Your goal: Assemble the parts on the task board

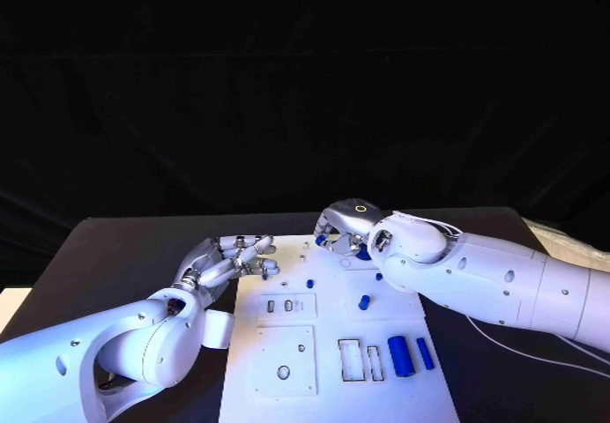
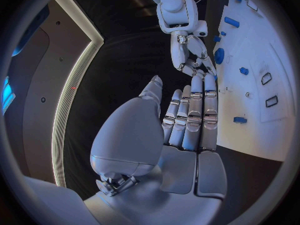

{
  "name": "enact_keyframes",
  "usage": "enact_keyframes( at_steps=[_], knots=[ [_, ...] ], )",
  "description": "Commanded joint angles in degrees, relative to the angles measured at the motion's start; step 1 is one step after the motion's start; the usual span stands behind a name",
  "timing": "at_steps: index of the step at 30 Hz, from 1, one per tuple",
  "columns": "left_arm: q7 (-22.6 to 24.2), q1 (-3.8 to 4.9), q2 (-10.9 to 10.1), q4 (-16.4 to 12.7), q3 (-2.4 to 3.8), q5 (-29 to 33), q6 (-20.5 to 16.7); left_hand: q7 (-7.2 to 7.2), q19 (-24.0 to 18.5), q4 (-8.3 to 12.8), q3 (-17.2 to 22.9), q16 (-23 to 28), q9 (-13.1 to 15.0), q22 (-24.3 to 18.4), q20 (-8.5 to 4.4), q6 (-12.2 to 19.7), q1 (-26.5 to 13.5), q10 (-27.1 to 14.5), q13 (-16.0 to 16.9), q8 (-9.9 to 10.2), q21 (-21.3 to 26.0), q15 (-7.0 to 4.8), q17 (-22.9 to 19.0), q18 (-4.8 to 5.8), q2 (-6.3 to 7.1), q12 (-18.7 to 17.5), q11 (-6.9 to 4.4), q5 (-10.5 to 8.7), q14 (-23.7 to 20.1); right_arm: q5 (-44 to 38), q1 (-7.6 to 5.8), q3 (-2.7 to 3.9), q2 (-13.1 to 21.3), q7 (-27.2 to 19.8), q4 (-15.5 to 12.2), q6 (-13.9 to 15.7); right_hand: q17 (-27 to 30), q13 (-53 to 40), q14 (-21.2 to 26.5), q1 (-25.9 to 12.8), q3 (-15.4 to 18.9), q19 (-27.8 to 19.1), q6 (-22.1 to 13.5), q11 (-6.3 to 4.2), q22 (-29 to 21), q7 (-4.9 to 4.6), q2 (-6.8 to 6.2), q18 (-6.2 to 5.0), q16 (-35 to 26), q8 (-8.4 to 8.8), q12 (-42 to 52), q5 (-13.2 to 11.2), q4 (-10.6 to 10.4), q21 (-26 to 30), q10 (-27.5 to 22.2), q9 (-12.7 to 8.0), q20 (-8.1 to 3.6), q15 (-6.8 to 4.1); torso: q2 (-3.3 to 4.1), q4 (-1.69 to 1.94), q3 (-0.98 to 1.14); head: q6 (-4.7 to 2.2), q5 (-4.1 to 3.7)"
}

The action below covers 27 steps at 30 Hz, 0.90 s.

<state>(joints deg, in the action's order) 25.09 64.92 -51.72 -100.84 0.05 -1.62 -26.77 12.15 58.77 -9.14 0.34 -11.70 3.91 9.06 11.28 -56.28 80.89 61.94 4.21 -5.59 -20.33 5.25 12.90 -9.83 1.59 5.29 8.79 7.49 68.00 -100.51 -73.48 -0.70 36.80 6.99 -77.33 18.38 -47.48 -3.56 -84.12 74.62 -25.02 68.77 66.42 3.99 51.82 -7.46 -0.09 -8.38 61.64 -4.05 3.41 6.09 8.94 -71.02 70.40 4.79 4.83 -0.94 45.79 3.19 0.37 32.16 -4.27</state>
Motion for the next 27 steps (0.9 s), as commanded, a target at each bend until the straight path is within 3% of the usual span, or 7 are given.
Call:
enact_keyframes(
  at_steps=[1,6,15,27],
  knots=[
    [0.18,0.09,0.14,-0.14,0.05,-0.31,1.32,0.34,0.32,0.35,-0.08,0.29,-0.09,0.06,0.22,-0.01,0.12,-0.05,-0.05,0.34,-0.21,0.29,0.06,-0.52,-0.40,-0.38,0.21,-0.14,-0.04,0.23,-0.02,0.03,-1.20,1.03,1.09,1.93,-0.09,-0.07,-0.62,0.43,-1.02,-0.04,-0.07,0.07,0.06,-0.23,0.03,1.07,0.35,0.25,0.13,-0.20,-0.54,-0.36,-0.41,-0.02,0.42,0.17,0.21,0.04,0.05,-0.04,0.10],
    [0.16,0.09,0.12,-0.23,0.05,-0.31,1.37,0.34,0.32,0.35,-0.08,0.29,-0.09,0.06,0.22,-0.01,0.12,-0.05,-0.05,0.34,-0.21,0.29,0.06,-0.52,-0.40,-0.38,0.21,-0.14,-0.04,0.37,-0.01,0.02,-3.23,0.80,3.06,1.59,-0.21,-0.07,-0.58,0.44,-1.26,-0.10,-0.19,0.13,0.17,-0.29,-0.14,1.08,0.51,0.30,0.12,-0.29,-0.65,-0.47,-0.58,-0.04,0.48,0.21,0.39,0.29,0.06,-0.05,0.03],
    [0.13,0.11,0.02,-0.52,0.05,-0.31,1.42,0.34,0.32,0.35,-0.08,0.29,-0.09,0.06,0.22,-0.01,0.12,-0.05,-0.05,0.34,-0.21,0.29,0.06,-0.52,-0.40,-0.38,0.21,-0.14,-0.04,0.29,0.07,-0.03,-5.45,0.29,6.06,0.37,-0.28,-0.07,-0.54,0.30,-1.44,-0.15,-0.31,0.21,0.31,-0.37,-0.35,1.09,0.64,0.33,0.13,-0.38,-0.88,-0.61,-0.75,-0.05,0.54,0.28,0.44,0.26,0.03,0.13,0.23],
    [-0.09,0.15,-0.05,-0.69,0.06,-0.31,1.18,0.35,0.31,0.44,-0.08,0.35,-0.09,0.06,0.23,0.00,0.19,-0.07,-0.04,0.39,-0.21,0.30,0.15,-0.51,-0.43,-0.45,0.22,-0.14,-0.05,-0.18,0.20,-0.15,-6.49,0.01,6.93,-3.79,-0.27,-0.08,-0.47,0.12,-1.50,-0.31,-0.38,0.26,0.27,-0.38,-0.71,1.07,0.74,0.33,0.16,-0.53,-1.11,-0.66,-0.88,-0.05,0.61,0.35,0.53,0.33,0.09,0.26,0.31]
  ],
)
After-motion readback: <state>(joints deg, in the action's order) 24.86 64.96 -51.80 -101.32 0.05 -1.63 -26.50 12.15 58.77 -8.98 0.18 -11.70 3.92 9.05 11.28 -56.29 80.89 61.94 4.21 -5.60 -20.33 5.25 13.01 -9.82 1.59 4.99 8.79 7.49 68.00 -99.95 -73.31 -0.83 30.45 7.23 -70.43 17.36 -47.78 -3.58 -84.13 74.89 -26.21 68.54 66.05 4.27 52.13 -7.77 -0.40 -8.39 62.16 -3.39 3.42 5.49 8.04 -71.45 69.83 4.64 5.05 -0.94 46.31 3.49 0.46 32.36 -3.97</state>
